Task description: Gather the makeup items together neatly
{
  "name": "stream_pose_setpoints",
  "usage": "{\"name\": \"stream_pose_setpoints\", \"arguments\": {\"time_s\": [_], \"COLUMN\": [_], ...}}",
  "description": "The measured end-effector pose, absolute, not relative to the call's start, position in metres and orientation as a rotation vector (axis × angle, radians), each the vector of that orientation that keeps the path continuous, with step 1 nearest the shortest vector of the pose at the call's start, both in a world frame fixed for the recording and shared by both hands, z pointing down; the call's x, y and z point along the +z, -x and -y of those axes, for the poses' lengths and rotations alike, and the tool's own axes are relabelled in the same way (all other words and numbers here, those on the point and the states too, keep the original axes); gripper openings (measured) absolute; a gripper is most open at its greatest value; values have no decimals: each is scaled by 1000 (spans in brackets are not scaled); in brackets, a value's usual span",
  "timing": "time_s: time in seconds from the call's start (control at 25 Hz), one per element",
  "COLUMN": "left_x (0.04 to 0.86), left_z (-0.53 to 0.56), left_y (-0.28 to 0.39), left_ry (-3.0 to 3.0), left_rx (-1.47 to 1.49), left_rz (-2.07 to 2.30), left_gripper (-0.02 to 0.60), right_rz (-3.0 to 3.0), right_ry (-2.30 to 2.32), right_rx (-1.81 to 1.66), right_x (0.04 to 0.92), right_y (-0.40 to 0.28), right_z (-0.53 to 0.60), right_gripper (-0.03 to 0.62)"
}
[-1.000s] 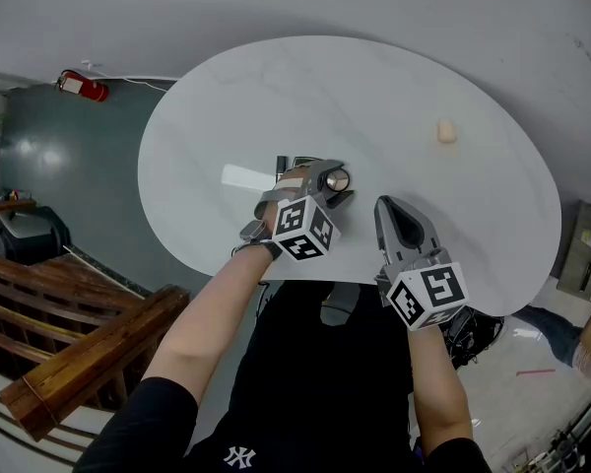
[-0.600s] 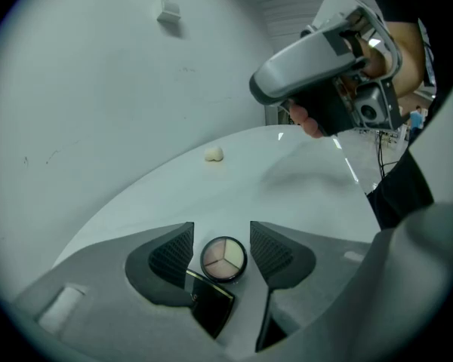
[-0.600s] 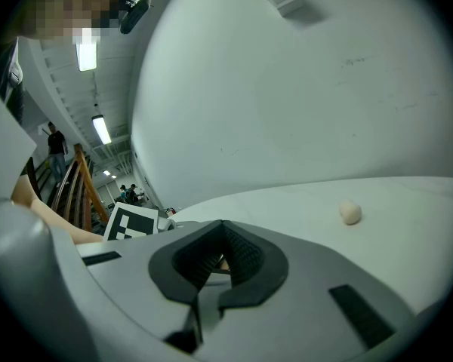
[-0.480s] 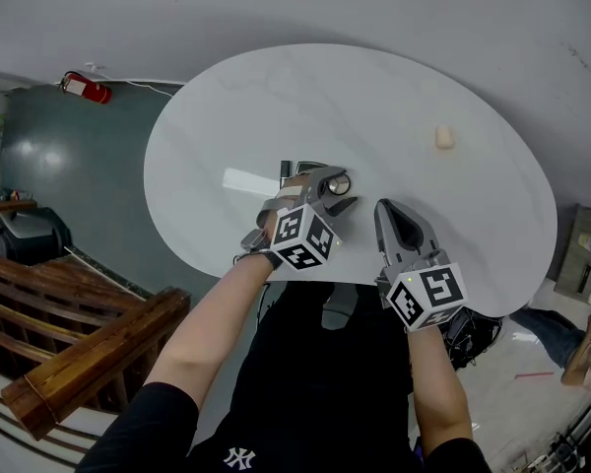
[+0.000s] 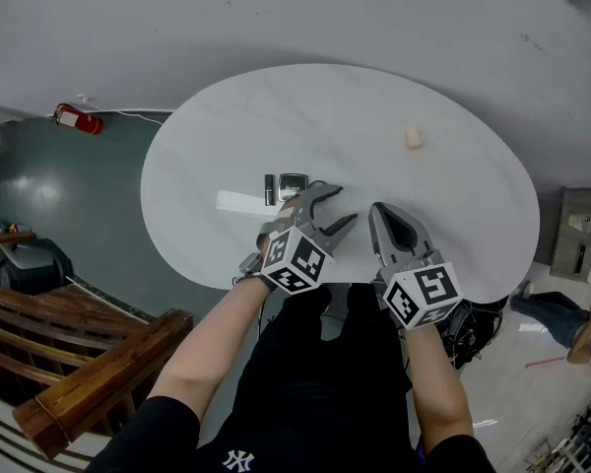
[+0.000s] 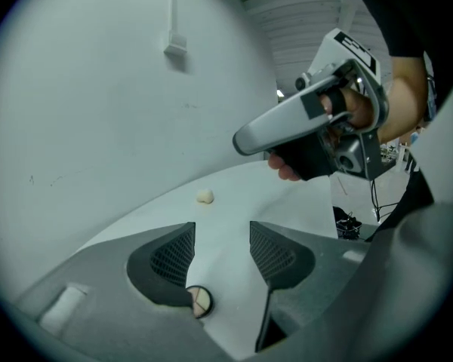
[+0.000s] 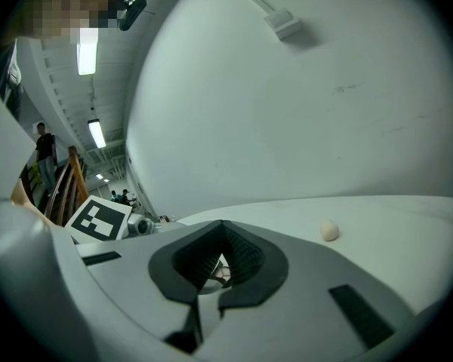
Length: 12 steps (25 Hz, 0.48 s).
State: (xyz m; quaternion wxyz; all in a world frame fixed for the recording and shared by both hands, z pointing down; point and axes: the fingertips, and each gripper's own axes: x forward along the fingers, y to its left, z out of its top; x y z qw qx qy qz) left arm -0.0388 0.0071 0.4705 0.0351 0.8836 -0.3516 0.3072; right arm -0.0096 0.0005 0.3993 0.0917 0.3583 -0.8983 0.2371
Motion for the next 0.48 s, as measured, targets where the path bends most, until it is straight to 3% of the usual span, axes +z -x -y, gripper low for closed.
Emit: {"name": "stream_pose_setpoints", "arguments": {"time_s": [0.48], "left_x": [433], "left_z": [-2], "left_y": [-34], "left_ry": [-2816], "left_rx": [792], "left_rz": [1056], "left_gripper": [202], "right_rz": [2645], "right_ry": [-1223], "right_rx": [689], "right_x": [382], "right_y": [-61], "right_z": [10], "right_gripper": [12]}}
